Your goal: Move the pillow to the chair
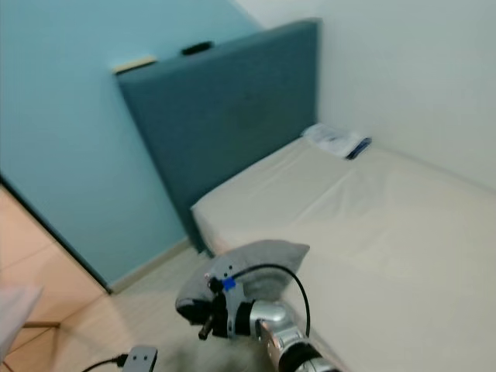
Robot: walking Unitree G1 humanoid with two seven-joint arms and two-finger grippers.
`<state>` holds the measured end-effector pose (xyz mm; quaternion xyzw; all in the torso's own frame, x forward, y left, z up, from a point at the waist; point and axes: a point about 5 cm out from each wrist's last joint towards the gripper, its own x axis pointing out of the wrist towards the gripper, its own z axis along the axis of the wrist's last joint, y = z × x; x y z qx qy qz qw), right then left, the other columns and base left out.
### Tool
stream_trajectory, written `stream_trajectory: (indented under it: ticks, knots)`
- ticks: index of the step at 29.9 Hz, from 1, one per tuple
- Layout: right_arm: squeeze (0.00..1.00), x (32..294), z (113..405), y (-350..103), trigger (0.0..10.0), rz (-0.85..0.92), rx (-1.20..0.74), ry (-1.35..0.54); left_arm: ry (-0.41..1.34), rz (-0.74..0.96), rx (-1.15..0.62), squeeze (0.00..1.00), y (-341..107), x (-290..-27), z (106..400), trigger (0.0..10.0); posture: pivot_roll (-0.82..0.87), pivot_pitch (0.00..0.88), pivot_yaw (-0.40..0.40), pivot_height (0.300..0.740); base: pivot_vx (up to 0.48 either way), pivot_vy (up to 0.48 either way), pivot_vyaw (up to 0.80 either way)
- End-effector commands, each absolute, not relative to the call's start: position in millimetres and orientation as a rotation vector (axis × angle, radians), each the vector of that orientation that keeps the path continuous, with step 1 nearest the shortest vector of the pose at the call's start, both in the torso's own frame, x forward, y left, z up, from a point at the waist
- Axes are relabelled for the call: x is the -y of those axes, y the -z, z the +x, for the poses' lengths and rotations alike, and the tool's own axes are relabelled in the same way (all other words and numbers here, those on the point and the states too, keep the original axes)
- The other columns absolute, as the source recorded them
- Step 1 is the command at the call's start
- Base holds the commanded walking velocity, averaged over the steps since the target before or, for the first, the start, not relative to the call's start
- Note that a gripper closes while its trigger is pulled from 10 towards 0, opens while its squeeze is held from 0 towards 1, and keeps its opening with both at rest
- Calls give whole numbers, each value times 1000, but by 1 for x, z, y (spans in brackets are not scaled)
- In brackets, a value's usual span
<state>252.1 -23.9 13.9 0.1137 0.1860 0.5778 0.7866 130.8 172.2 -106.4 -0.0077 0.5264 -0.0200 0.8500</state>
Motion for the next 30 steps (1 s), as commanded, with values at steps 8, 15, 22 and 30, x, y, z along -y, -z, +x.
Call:
stream_trajectory:
  ticks: [8,15,22,30]
  knots:
    - [0,16,258,-15,10000,374,-458,-1145,37,1,-1114,0,106,-178,130,10000,-138,24,31,740,0,0,769]
    - [0,60,252,20,10000,263,-645,-841,33,-6,-1107,0,106,-176,132,10000,-119,12,14,740,0,0,769]
    - [0,107,241,47,10000,136,-814,-503,14,-18,-1118,0,107,-177,127,10000,-100,15,6,740,0,0,769]
    - [0,134,221,65,10000,-4,-937,-386,-6,-35,-1123,0,108,-177,124,10000,-77,19,-6,740,0,0,769]
